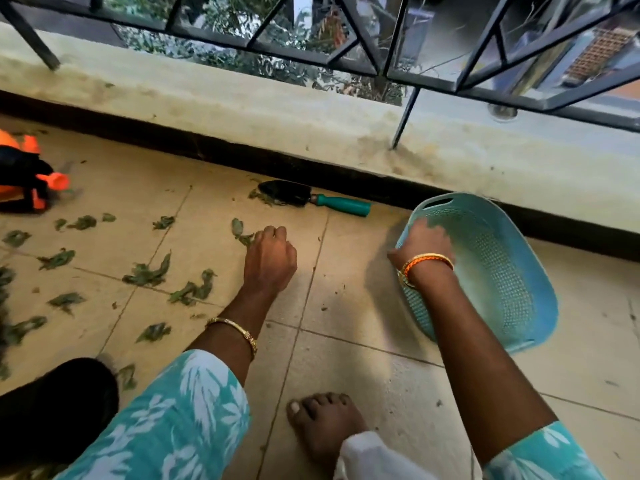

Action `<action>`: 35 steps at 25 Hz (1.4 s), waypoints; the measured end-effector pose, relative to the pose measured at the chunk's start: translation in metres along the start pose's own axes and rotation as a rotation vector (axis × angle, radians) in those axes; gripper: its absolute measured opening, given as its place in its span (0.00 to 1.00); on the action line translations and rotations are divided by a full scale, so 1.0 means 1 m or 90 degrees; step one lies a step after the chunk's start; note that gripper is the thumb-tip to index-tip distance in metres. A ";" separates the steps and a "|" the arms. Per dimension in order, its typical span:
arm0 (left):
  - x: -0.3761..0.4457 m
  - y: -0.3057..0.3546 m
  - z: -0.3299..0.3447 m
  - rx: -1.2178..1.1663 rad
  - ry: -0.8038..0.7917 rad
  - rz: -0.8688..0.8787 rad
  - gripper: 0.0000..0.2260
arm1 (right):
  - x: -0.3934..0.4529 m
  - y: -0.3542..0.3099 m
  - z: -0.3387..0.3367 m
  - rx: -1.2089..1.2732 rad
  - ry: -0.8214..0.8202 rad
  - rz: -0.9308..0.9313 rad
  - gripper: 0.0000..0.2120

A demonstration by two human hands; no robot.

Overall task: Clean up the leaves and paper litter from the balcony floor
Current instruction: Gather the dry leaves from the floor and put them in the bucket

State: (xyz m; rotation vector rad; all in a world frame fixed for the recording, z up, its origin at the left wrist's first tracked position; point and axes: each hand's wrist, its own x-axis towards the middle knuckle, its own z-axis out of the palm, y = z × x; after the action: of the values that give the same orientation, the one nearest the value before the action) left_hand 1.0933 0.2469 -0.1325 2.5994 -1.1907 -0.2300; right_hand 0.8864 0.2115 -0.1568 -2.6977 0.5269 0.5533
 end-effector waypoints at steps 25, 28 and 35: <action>0.023 -0.040 0.017 -0.057 0.103 -0.070 0.13 | 0.128 0.063 -0.089 0.168 0.350 0.271 0.23; 0.026 -0.034 0.022 -0.032 0.079 -0.056 0.13 | 0.112 0.076 -0.083 0.139 0.270 0.362 0.21; 0.030 -0.036 0.017 -0.074 0.115 -0.067 0.14 | 0.117 0.063 -0.094 0.214 0.407 0.407 0.19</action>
State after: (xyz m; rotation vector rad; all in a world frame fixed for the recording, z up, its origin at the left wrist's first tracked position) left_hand 1.1341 0.2440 -0.1606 2.5230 -0.9527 -0.0790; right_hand 0.9893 0.0860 -0.1411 -2.2981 1.5182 -0.2750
